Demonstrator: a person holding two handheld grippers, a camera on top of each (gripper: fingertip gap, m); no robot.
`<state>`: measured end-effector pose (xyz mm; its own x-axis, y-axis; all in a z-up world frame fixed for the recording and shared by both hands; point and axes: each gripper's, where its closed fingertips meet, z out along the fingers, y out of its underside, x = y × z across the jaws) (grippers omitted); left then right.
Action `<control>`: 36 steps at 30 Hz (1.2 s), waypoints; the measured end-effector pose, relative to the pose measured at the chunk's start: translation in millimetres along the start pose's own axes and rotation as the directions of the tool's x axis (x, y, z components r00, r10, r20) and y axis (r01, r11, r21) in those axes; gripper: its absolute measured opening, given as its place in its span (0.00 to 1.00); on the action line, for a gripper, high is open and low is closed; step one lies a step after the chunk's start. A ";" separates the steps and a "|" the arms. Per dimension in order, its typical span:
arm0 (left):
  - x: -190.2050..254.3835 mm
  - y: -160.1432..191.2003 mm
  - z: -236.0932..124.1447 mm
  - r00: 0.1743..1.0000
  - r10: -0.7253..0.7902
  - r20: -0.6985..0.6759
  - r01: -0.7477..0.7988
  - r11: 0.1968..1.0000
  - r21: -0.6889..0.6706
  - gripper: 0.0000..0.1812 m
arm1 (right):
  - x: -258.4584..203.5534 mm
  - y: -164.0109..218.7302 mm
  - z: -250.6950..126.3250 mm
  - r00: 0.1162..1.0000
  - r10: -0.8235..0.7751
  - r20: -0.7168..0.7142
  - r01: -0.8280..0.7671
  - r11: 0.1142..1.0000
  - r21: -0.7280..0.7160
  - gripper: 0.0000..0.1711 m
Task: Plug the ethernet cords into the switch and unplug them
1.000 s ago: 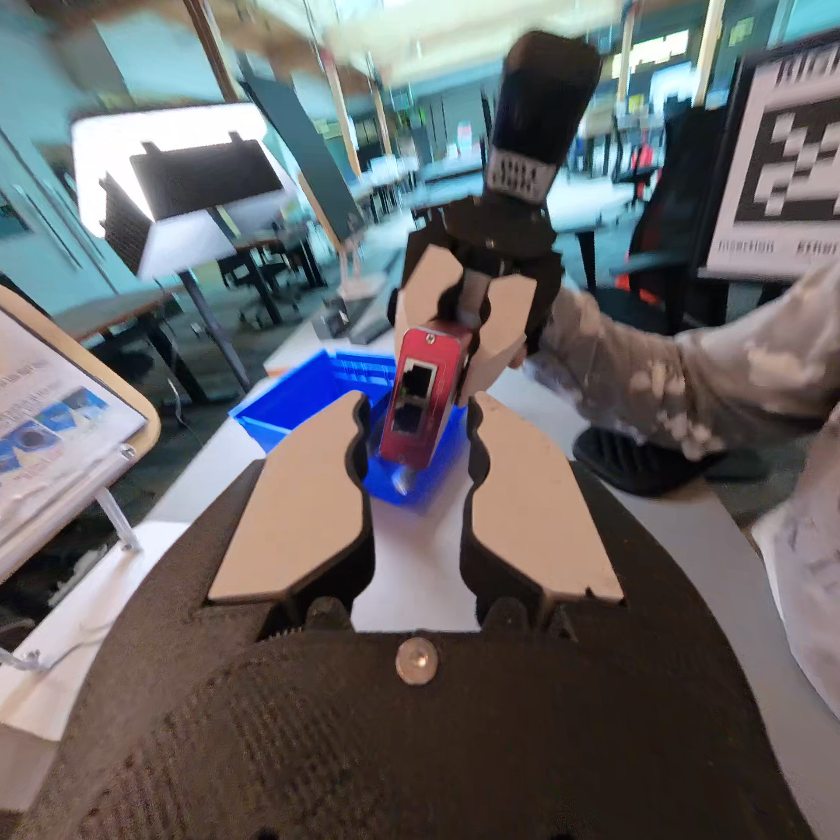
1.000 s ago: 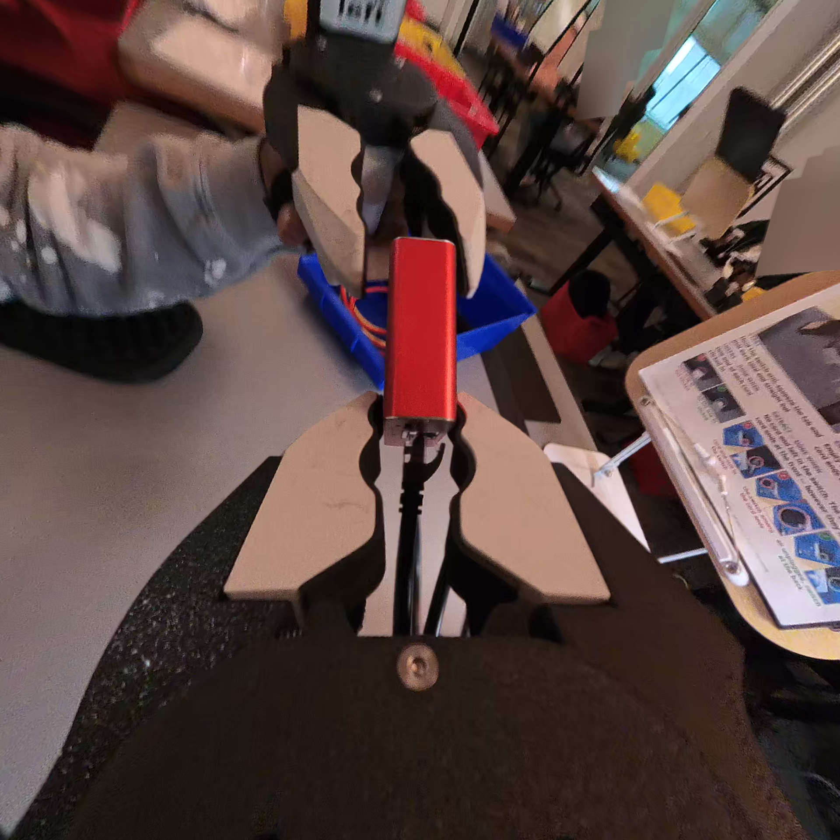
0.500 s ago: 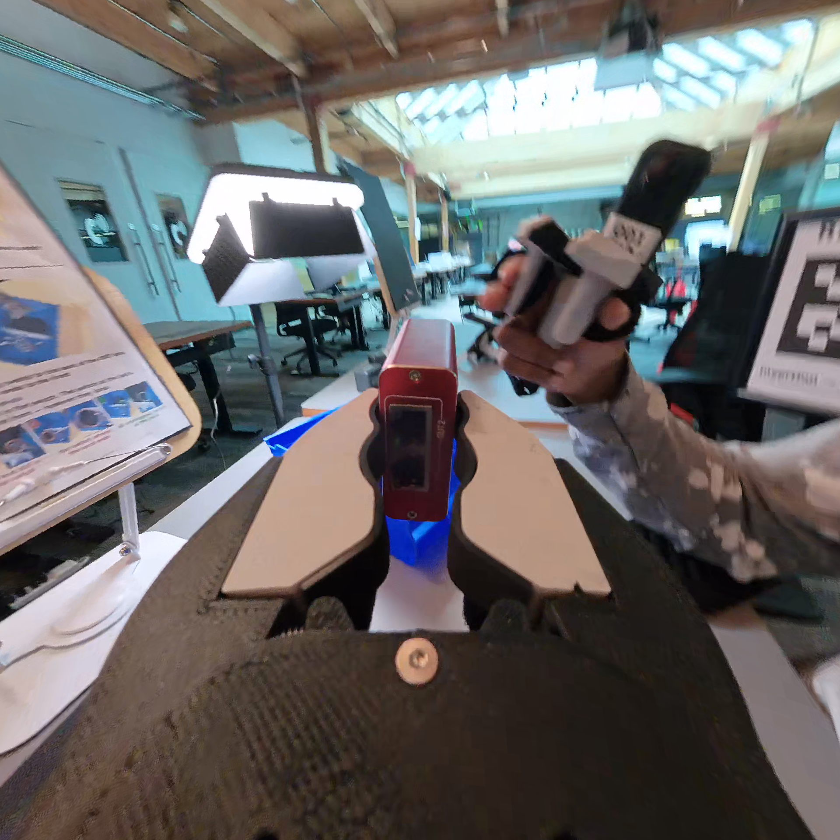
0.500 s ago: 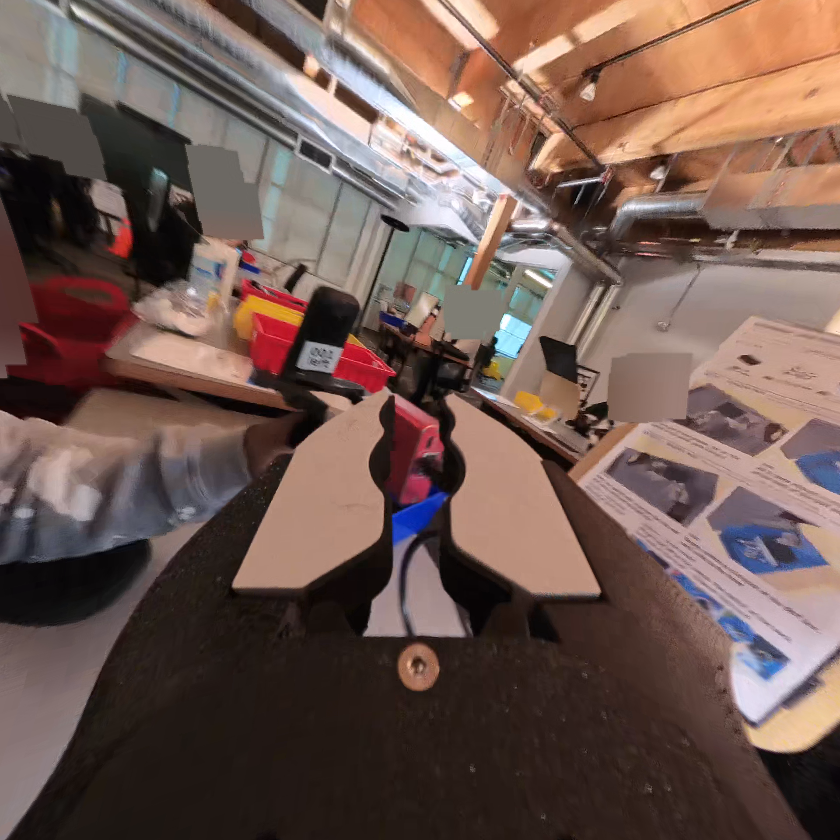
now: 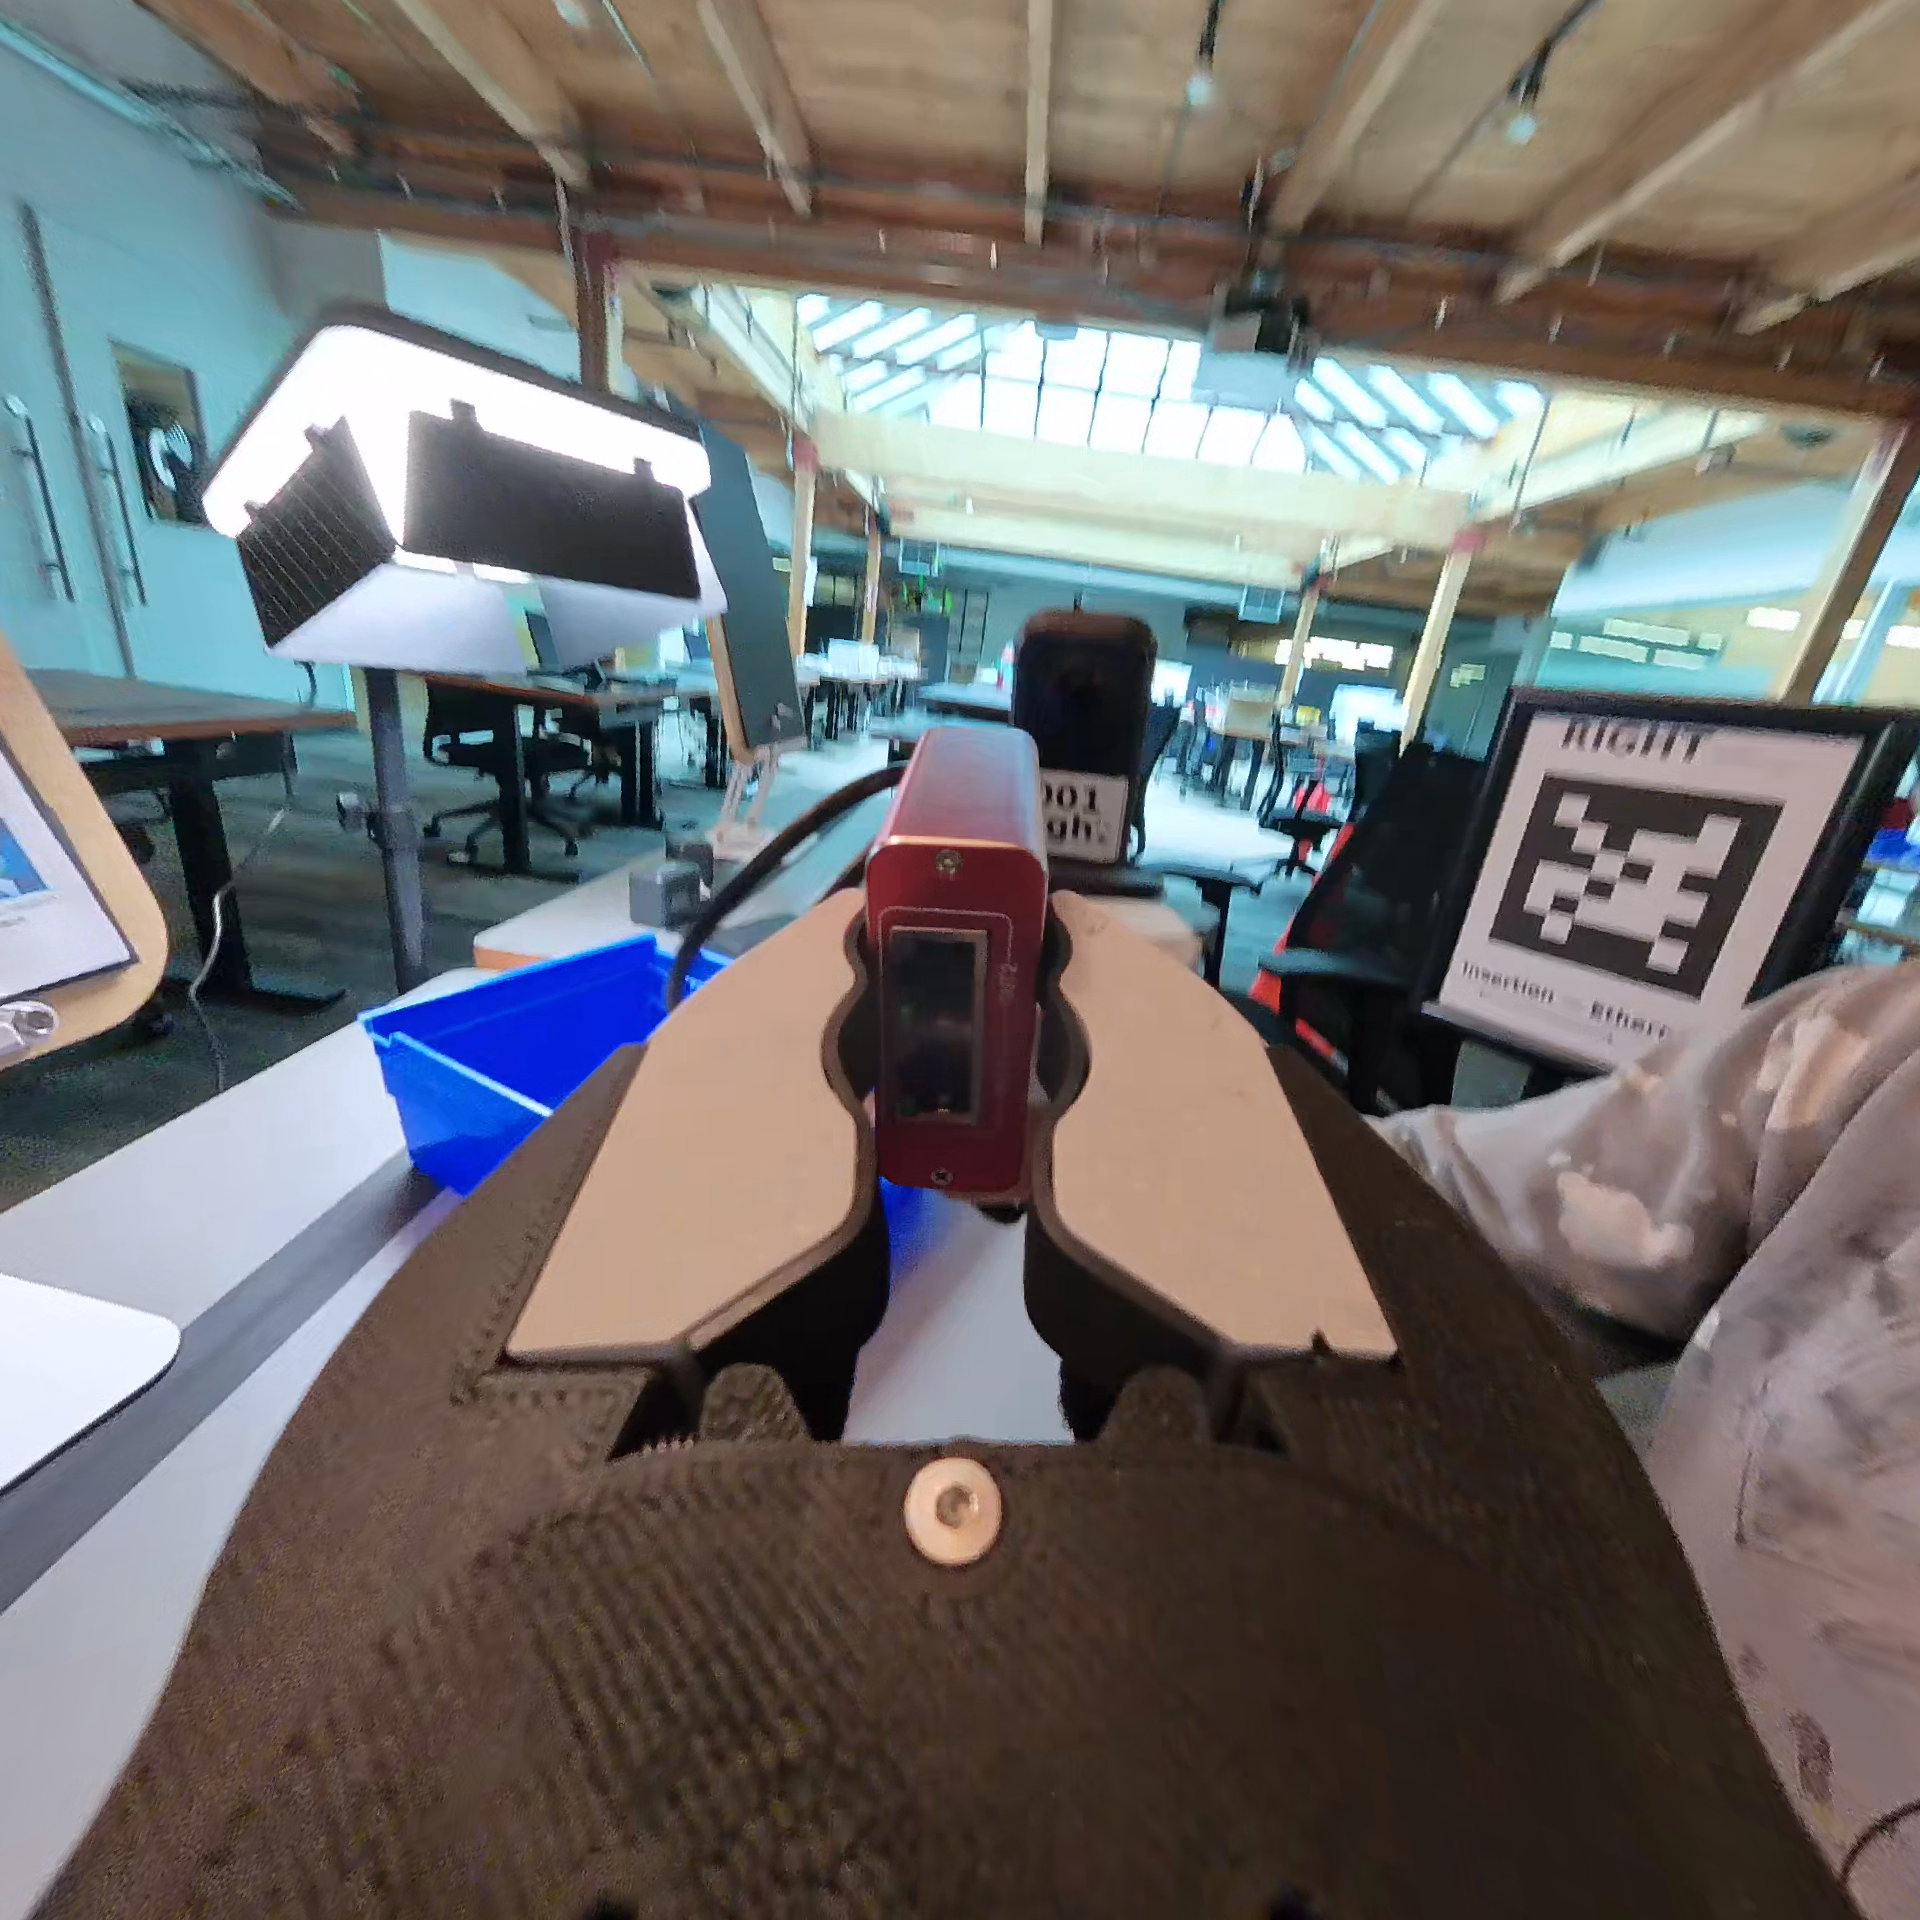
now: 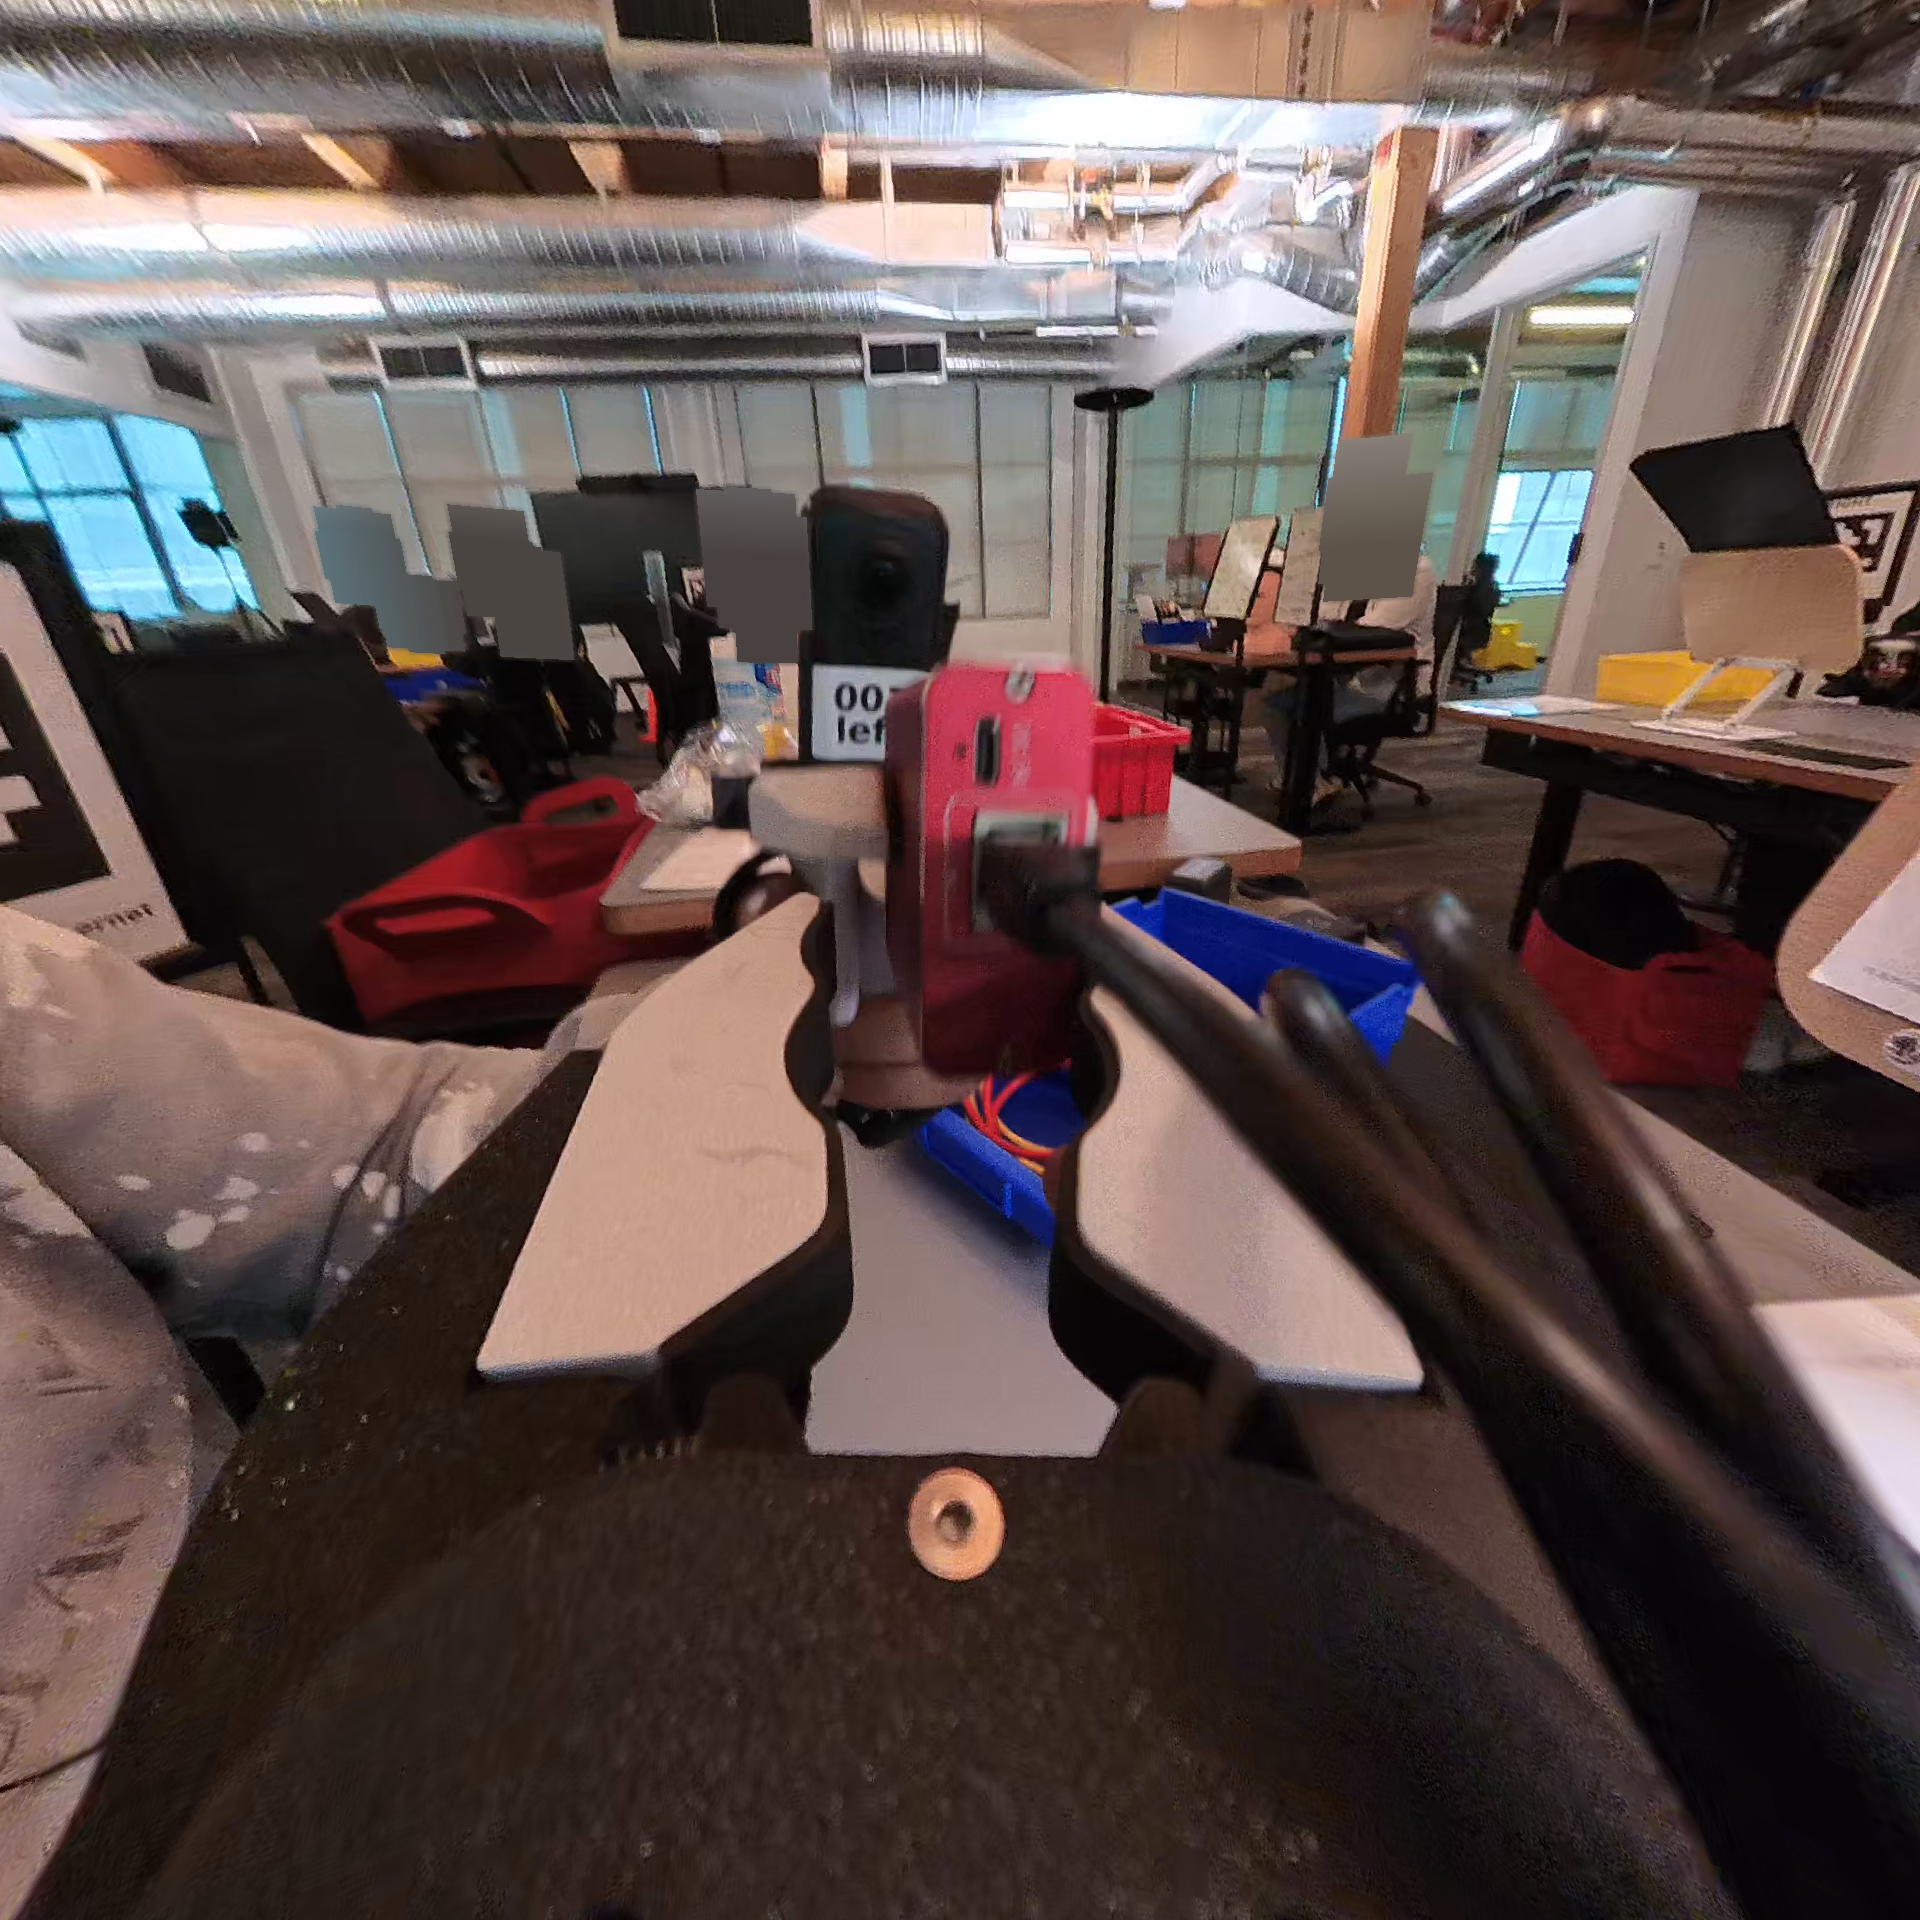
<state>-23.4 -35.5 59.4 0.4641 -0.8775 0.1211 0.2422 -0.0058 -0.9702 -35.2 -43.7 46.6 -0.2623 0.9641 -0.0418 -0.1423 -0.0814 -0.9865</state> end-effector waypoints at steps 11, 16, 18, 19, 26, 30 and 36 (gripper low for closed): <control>15.2 3.6 -0.5 0.997 0.078 0.027 -0.073 0.984 -0.161 0.19 | -6.4 2.9 -9.3 0.995 -0.043 0.088 0.042 0.999 0.017 0.16; 15.8 -3.1 -8.7 0.990 0.129 0.050 -0.119 0.978 -0.174 0.15 | -9.9 4.4 -9.3 0.992 -0.045 0.117 0.042 0.999 0.034 0.16; 16.7 -2.4 -10.1 0.992 0.117 0.044 -0.106 0.976 -0.192 0.15 | -11.1 5.3 -8.2 0.992 -0.047 0.119 0.043 0.998 0.036 0.16; 16.8 -1.3 -10.6 0.993 0.112 0.043 -0.101 0.974 -0.204 0.15 | -11.1 5.8 -8.0 0.992 -0.051 0.118 0.047 0.998 0.033 0.16; 16.5 8.9 -8.0 0.994 0.100 0.036 -0.088 0.962 -0.259 0.15 | -11.4 10.9 -6.9 0.992 -0.057 0.114 0.058 0.998 -0.005 0.17; 16.1 9.3 -8.3 0.995 0.092 0.037 -0.079 0.963 -0.258 0.15 | -11.6 11.7 -6.5 0.991 -0.058 0.119 0.058 0.998 0.005 0.16; 13.3 -12.7 -23.6 0.983 0.159 0.096 -0.135 0.967 -0.216 0.20 | -9.6 2.5 -10.2 0.993 -0.066 0.096 0.062 0.997 0.043 0.16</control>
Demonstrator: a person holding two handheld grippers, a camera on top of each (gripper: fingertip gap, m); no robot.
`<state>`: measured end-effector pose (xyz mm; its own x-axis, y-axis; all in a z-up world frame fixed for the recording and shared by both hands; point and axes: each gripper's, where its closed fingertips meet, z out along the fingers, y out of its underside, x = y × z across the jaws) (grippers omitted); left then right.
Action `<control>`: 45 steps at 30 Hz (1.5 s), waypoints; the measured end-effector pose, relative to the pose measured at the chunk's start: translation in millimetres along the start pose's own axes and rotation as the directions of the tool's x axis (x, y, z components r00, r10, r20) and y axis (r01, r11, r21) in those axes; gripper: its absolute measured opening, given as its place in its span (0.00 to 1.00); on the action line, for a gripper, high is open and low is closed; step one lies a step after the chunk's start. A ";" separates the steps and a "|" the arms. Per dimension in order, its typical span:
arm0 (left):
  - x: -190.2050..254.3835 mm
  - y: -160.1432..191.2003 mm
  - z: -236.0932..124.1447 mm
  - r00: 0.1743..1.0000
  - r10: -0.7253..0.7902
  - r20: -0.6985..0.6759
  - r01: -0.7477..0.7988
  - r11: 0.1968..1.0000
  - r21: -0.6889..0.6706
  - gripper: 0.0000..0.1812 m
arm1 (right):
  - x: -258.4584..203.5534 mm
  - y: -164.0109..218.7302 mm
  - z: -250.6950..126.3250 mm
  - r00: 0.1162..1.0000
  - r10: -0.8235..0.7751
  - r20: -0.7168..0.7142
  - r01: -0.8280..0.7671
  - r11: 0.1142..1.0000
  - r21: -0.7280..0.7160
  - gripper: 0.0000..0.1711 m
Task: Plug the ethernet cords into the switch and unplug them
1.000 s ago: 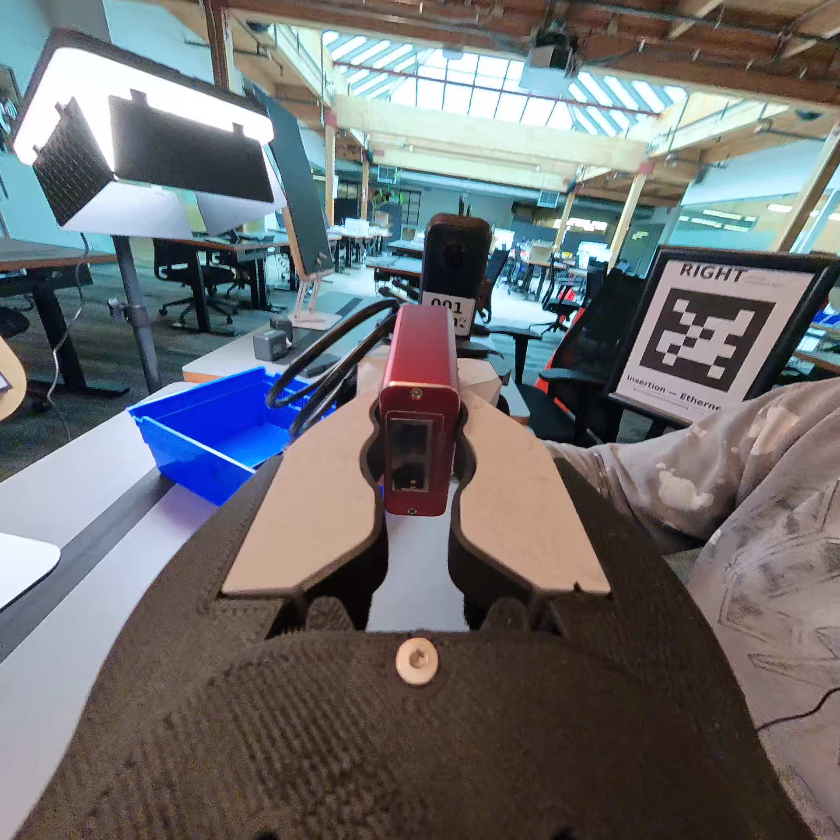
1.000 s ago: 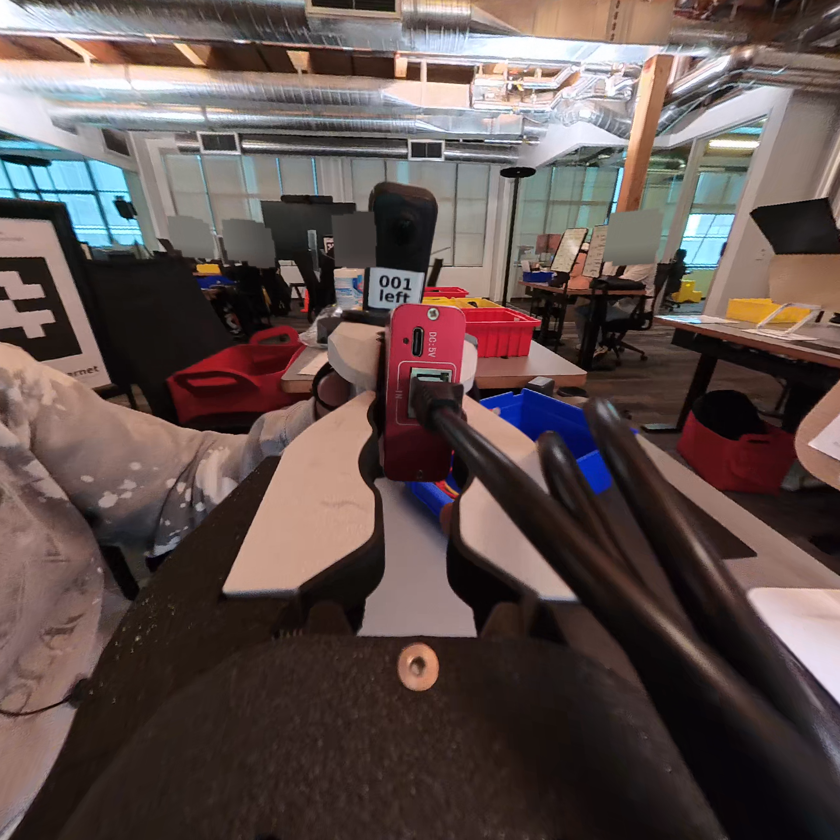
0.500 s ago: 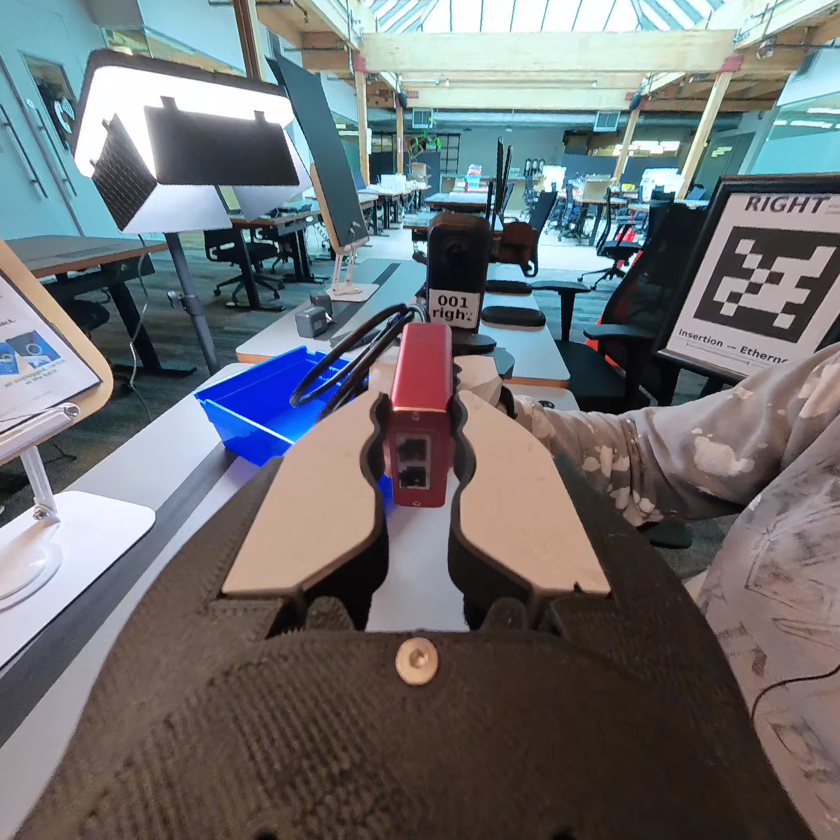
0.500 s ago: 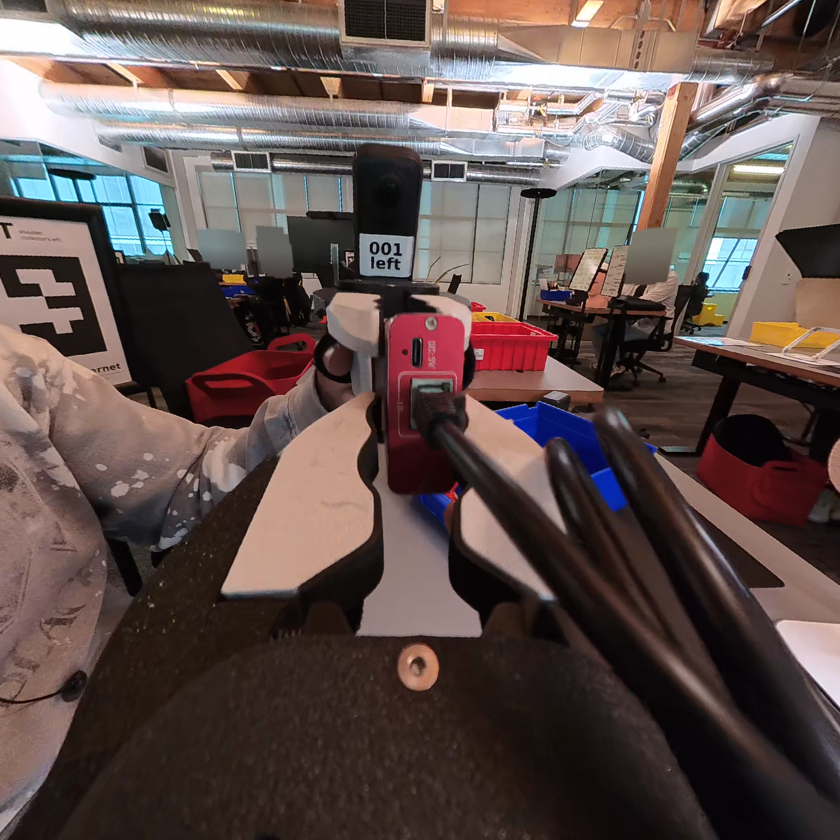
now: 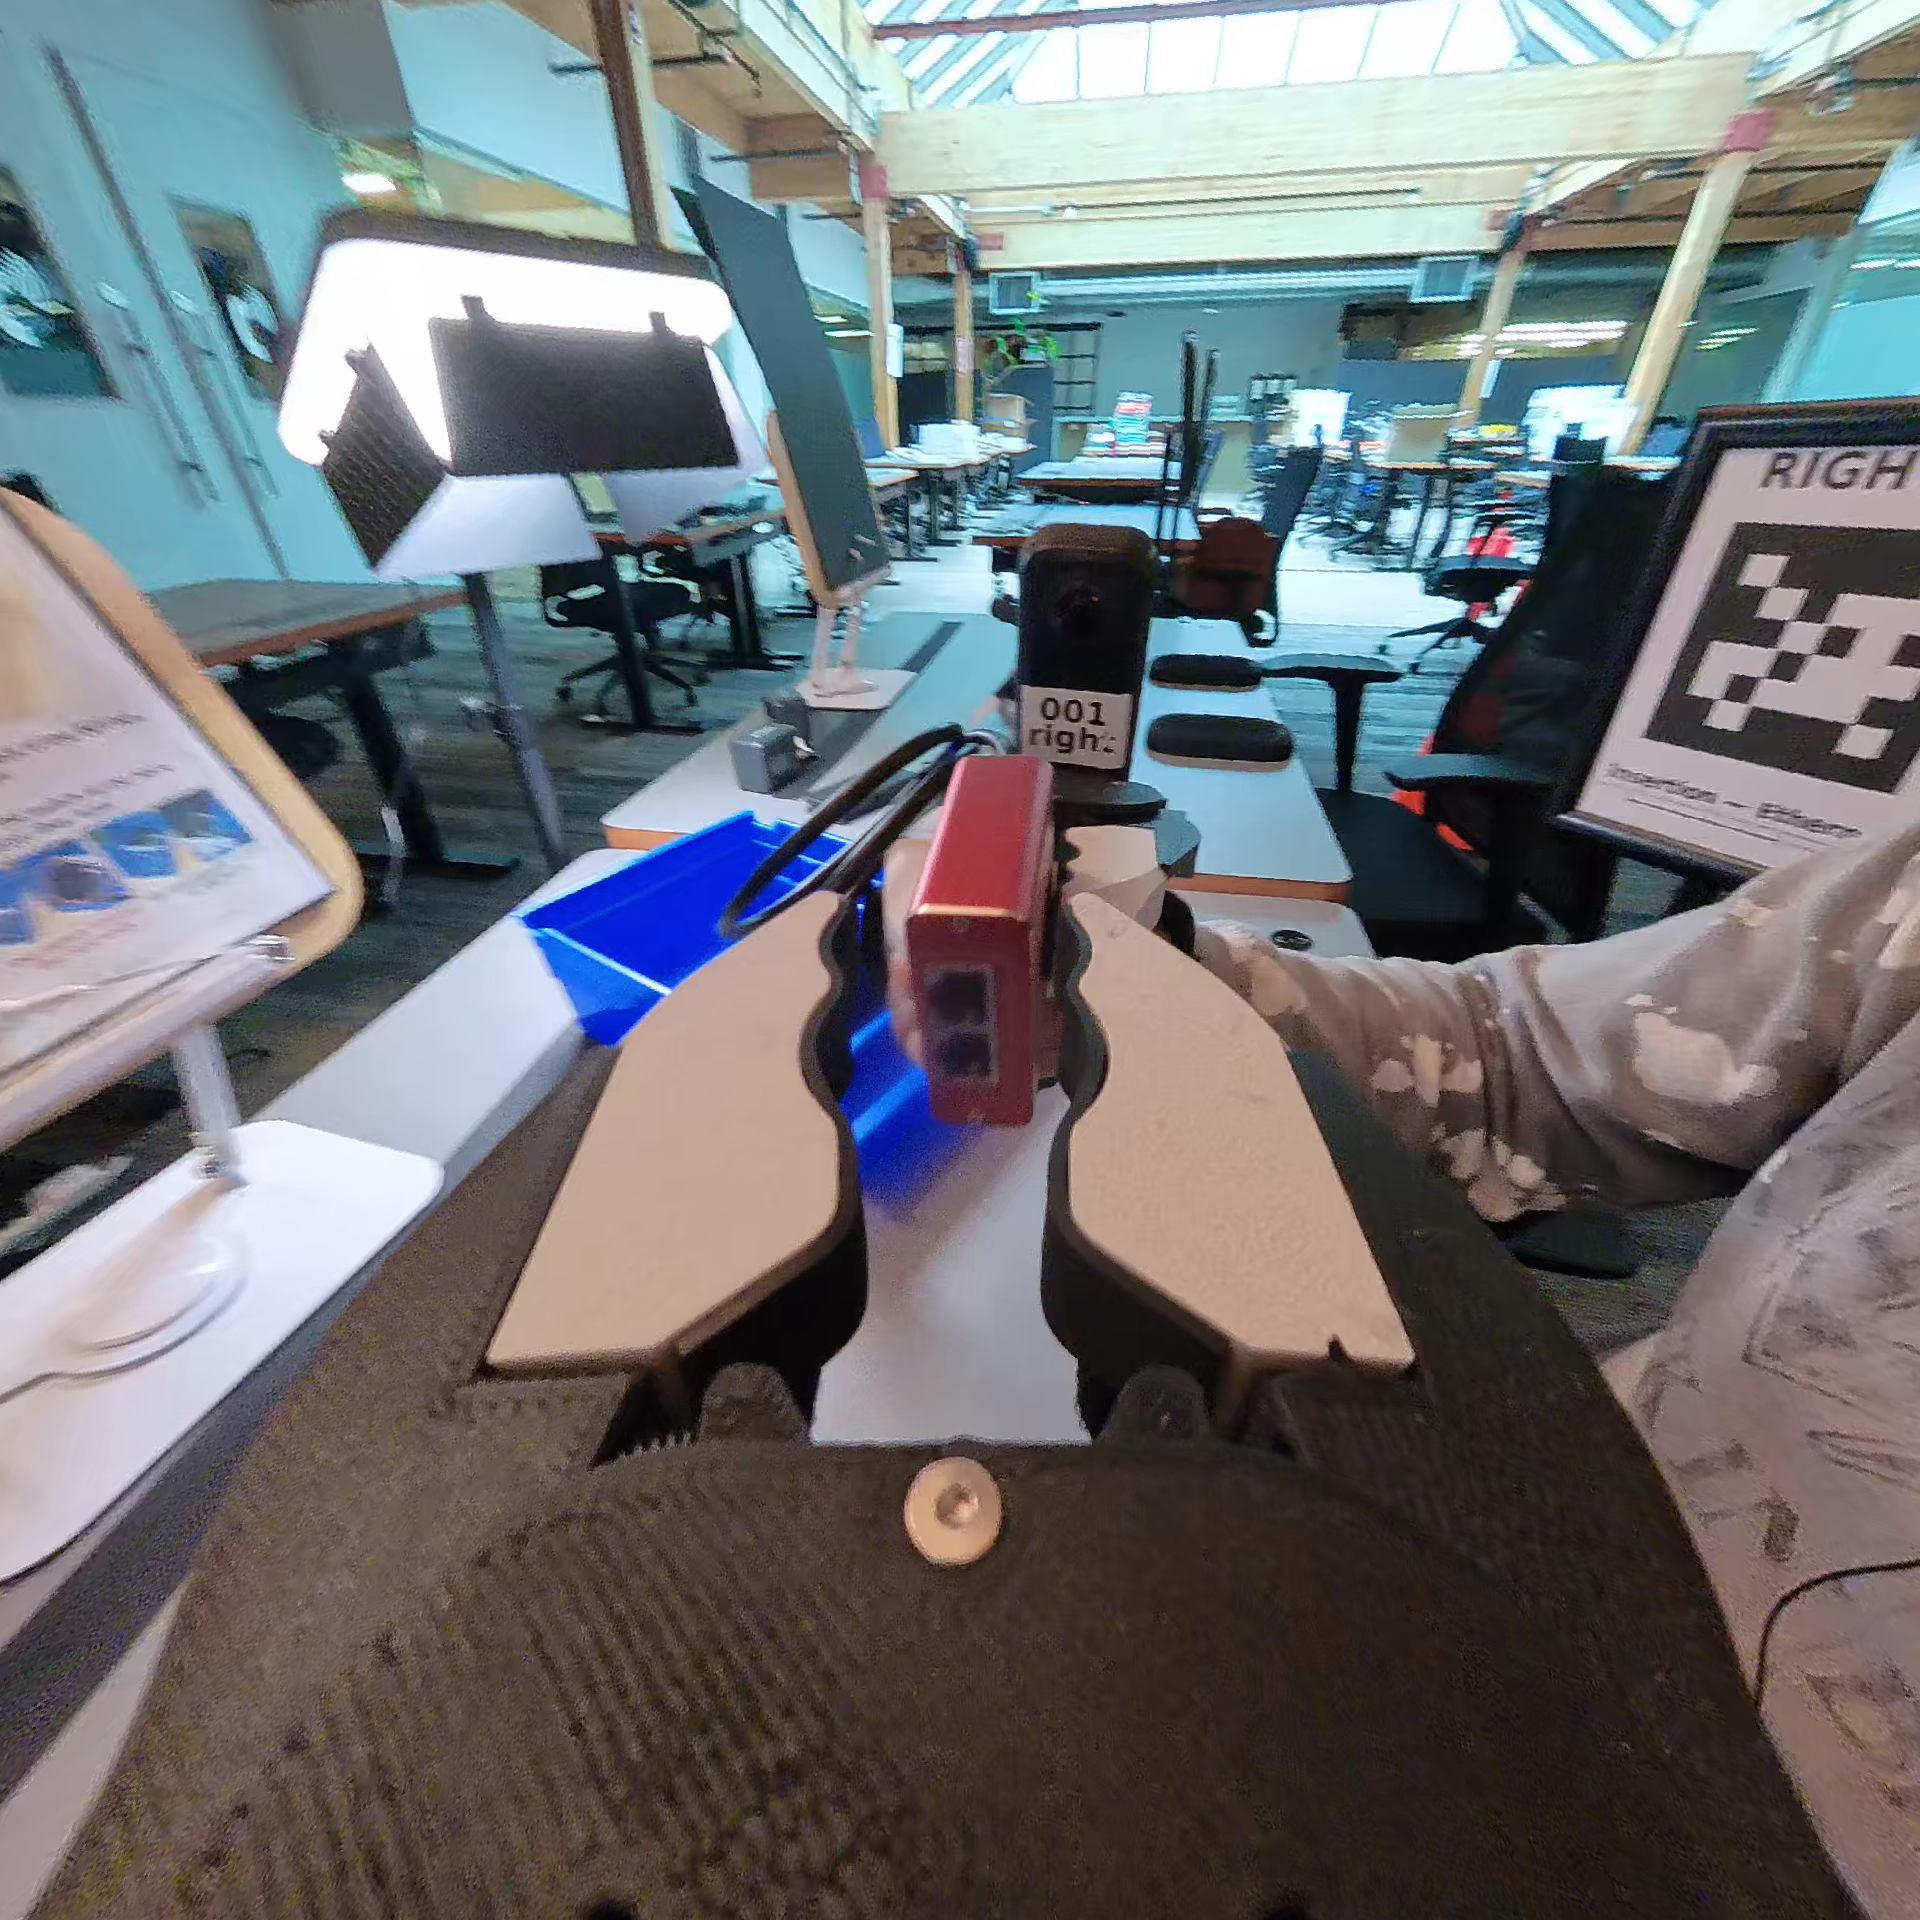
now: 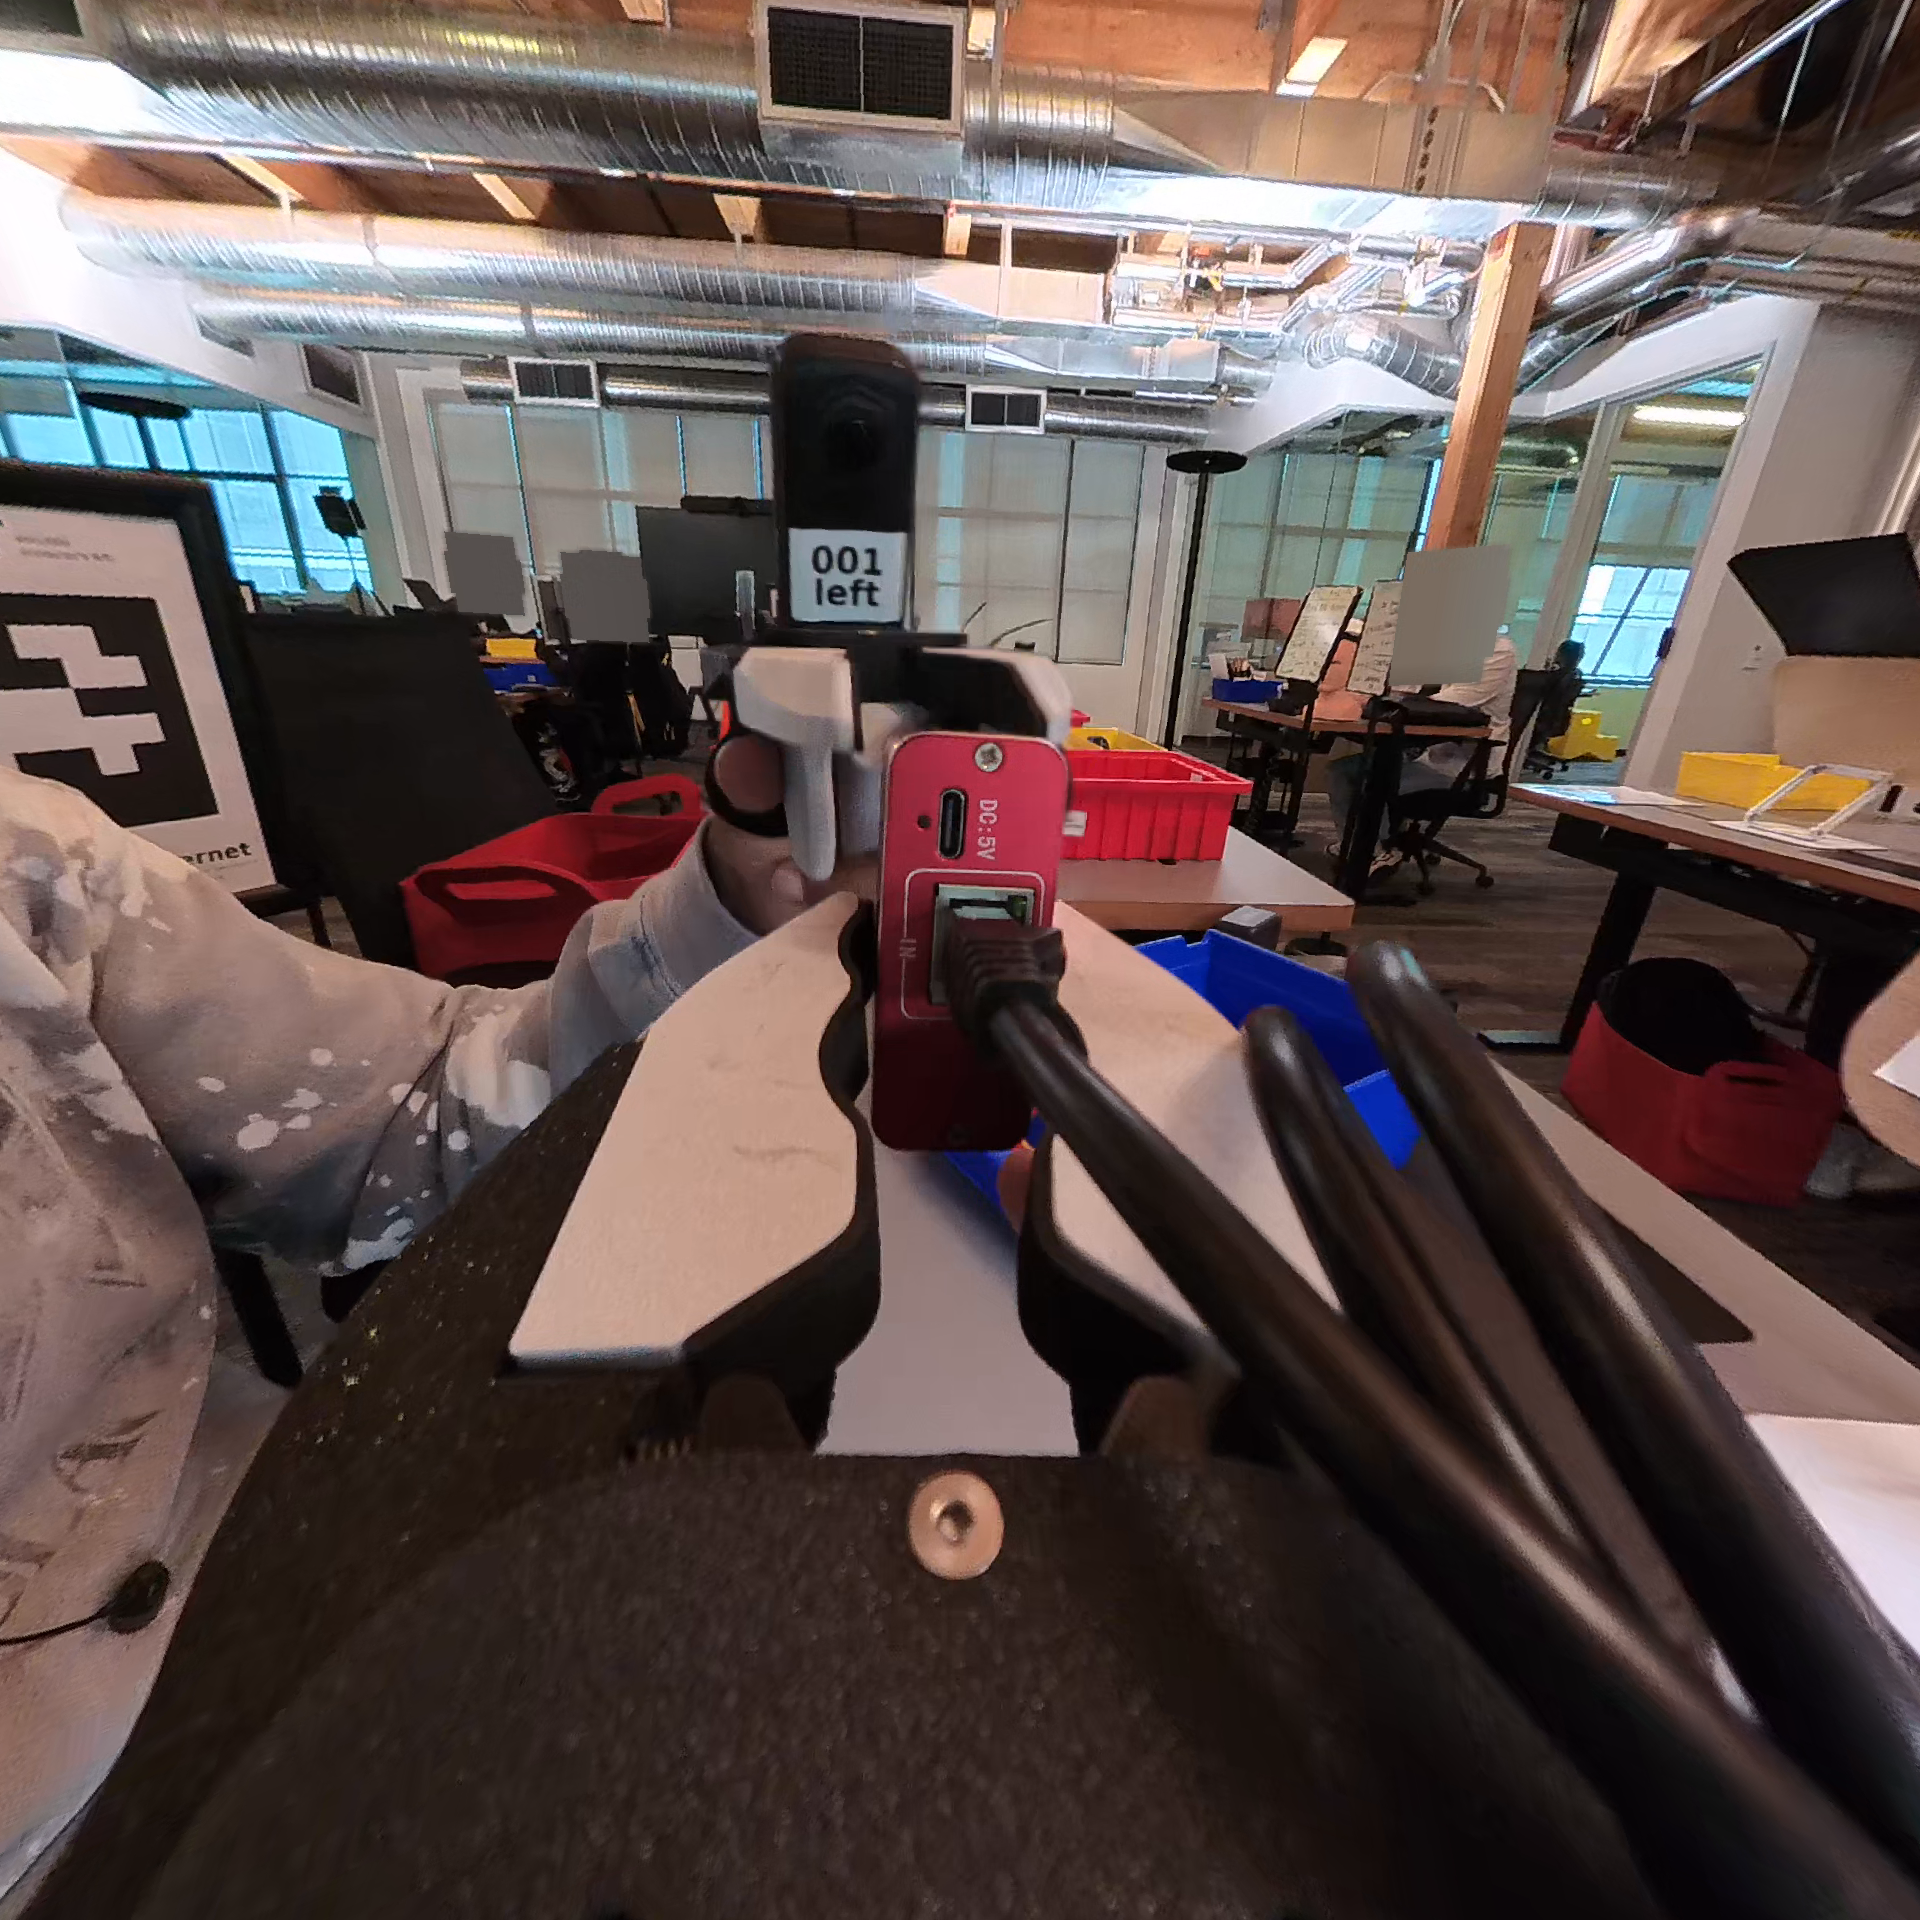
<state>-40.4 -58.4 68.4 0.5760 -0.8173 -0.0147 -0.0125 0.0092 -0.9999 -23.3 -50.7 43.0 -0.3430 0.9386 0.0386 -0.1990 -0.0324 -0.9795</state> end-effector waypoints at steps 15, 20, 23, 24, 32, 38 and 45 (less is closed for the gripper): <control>-176.8 122.8 -255.4 0.588 0.125 0.799 0.341 0.858 -0.385 0.17 | 37.3 -26.0 -41.5 0.986 -0.022 -0.164 0.029 0.999 0.042 0.16; -191.3 182.1 -281.0 0.510 0.153 0.846 0.483 0.764 -0.429 0.14 | 37.6 -21.3 -38.3 0.985 -0.030 -0.169 0.034 0.999 0.023 0.16; -197.4 200.7 -287.4 0.470 0.259 0.844 0.531 0.680 -0.505 0.14 | 39.1 -19.7 -38.4 0.985 -0.022 -0.174 0.026 0.999 0.022 0.16; -199.6 205.5 -290.3 0.455 0.296 0.840 0.549 0.649 -0.527 0.14 | 40.0 -19.3 -38.8 0.984 -0.019 -0.177 0.024 1.000 0.021 0.16; -214.8 221.6 -300.0 0.402 0.576 0.712 0.578 0.443 -0.685 0.15 | 42.4 -24.6 -45.0 0.980 -0.019 -0.196 0.026 0.999 0.031 0.16; -219.3 222.2 -298.8 0.407 0.632 0.660 0.556 0.402 -0.728 0.11 | 41.4 -32.4 -50.3 0.979 -0.026 -0.202 0.036 0.998 0.049 0.16; -216.0 174.4 -287.4 0.366 0.644 0.672 0.412 0.535 -0.738 0.10 | 42.0 -37.4 -54.3 0.978 -0.026 -0.208 0.040 0.997 0.065 0.16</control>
